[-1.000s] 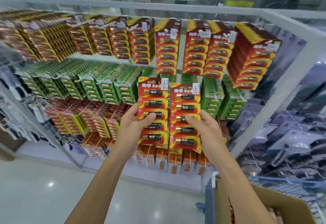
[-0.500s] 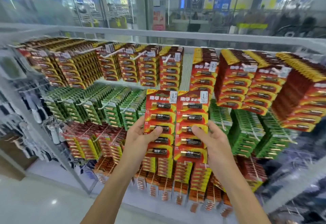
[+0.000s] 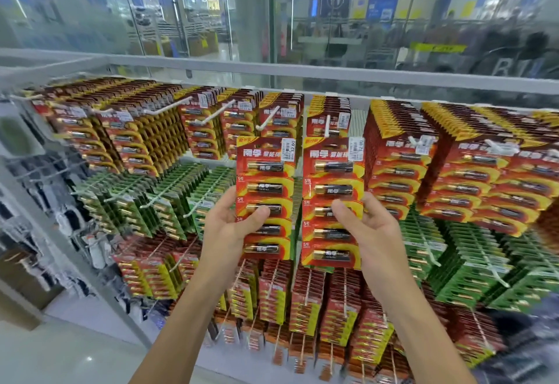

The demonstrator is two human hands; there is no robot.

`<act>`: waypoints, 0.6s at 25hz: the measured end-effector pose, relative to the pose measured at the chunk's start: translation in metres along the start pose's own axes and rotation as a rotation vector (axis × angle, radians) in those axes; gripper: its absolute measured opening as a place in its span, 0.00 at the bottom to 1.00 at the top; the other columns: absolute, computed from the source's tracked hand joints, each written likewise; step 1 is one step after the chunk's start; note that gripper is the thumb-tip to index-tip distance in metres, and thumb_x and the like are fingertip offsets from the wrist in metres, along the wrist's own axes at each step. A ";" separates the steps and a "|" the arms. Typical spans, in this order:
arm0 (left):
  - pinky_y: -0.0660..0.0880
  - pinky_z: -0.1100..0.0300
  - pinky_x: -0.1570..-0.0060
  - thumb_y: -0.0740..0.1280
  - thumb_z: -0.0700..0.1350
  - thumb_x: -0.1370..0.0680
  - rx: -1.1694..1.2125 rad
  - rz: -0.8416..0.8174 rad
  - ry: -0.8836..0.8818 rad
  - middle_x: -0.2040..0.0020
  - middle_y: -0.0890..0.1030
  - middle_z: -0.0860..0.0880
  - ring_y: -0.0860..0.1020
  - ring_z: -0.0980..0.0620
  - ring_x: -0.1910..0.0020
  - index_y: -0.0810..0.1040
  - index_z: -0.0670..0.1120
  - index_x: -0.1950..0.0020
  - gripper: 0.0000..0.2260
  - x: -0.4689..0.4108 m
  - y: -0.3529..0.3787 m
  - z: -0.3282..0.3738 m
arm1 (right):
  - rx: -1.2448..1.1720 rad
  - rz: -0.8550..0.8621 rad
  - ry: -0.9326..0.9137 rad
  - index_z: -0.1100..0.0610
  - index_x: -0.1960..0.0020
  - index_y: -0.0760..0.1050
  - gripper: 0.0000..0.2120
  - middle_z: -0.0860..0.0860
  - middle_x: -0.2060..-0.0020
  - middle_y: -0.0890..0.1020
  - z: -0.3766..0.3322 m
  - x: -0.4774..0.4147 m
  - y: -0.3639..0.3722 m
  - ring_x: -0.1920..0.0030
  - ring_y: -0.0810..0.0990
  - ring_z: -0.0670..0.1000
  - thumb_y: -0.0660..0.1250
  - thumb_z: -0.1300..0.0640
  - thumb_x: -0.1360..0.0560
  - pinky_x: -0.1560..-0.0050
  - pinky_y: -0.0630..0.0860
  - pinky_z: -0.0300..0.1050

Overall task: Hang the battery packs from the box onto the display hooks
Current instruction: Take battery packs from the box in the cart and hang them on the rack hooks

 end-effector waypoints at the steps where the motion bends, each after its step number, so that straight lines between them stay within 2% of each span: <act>1: 0.85 0.45 0.57 0.71 0.36 0.25 0.001 -0.013 0.007 0.48 0.88 0.45 0.87 0.42 0.52 0.79 0.44 0.36 0.17 -0.008 -0.005 0.003 | 0.024 0.020 -0.006 0.37 0.43 0.75 0.14 0.33 0.48 0.84 0.001 -0.004 0.004 0.47 0.81 0.32 0.72 0.52 0.25 0.52 0.77 0.30; 2: 0.85 0.46 0.57 0.72 0.37 0.25 -0.003 -0.028 0.016 0.49 0.88 0.45 0.87 0.43 0.52 0.80 0.44 0.36 0.17 -0.015 -0.009 0.005 | 0.045 0.041 -0.013 0.45 0.46 0.78 0.08 0.34 0.50 0.86 0.001 -0.008 0.007 0.48 0.83 0.34 0.71 0.54 0.23 0.53 0.78 0.30; 4: 0.85 0.50 0.57 0.71 0.37 0.24 -0.005 -0.044 0.025 0.49 0.88 0.46 0.87 0.45 0.52 0.81 0.45 0.37 0.16 -0.027 -0.016 0.008 | 0.076 0.063 -0.039 0.41 0.44 0.77 0.12 0.33 0.51 0.86 -0.004 -0.012 0.020 0.48 0.84 0.34 0.71 0.53 0.25 0.52 0.78 0.30; 8: 0.85 0.47 0.55 0.71 0.38 0.23 0.018 -0.085 0.003 0.48 0.88 0.44 0.87 0.42 0.51 0.81 0.45 0.37 0.15 -0.045 -0.025 0.006 | 0.119 0.134 -0.058 0.49 0.38 0.80 0.18 0.45 0.45 0.87 -0.002 -0.016 0.025 0.43 0.85 0.47 0.72 0.49 0.27 0.41 0.80 0.46; 9: 0.85 0.49 0.56 0.72 0.38 0.23 0.012 -0.092 0.005 0.48 0.88 0.44 0.87 0.43 0.51 0.81 0.45 0.37 0.15 -0.049 -0.026 0.005 | 0.121 0.144 -0.060 0.49 0.38 0.80 0.16 0.44 0.46 0.87 -0.001 -0.016 0.025 0.43 0.85 0.45 0.72 0.50 0.26 0.41 0.80 0.45; 11: 0.84 0.53 0.57 0.71 0.36 0.23 0.010 -0.102 0.004 0.48 0.88 0.46 0.87 0.45 0.51 0.81 0.44 0.37 0.15 -0.054 -0.026 0.002 | 0.119 0.159 -0.065 0.45 0.44 0.78 0.09 0.36 0.54 0.87 0.001 -0.017 0.023 0.51 0.85 0.36 0.71 0.54 0.23 0.49 0.79 0.34; 13: 0.84 0.54 0.58 0.71 0.36 0.23 0.019 -0.112 -0.006 0.48 0.88 0.45 0.87 0.45 0.51 0.81 0.44 0.37 0.14 -0.058 -0.026 -0.002 | 0.122 0.164 -0.082 0.42 0.49 0.75 0.10 0.29 0.62 0.84 0.001 -0.020 0.024 0.58 0.82 0.29 0.69 0.58 0.21 0.60 0.76 0.26; 15: 0.84 0.51 0.57 0.72 0.37 0.23 0.025 -0.122 -0.014 0.47 0.88 0.44 0.87 0.43 0.50 0.81 0.44 0.36 0.15 -0.062 -0.025 -0.004 | 0.113 0.192 -0.075 0.41 0.44 0.74 0.12 0.27 0.58 0.83 0.004 -0.022 0.018 0.57 0.81 0.28 0.70 0.56 0.21 0.61 0.75 0.25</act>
Point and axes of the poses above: each hand's wrist, its own x-axis away from the middle knuckle, its own y-axis out of the palm, z = x × y, the point moved 6 cm from there along -x, towards the middle knuckle
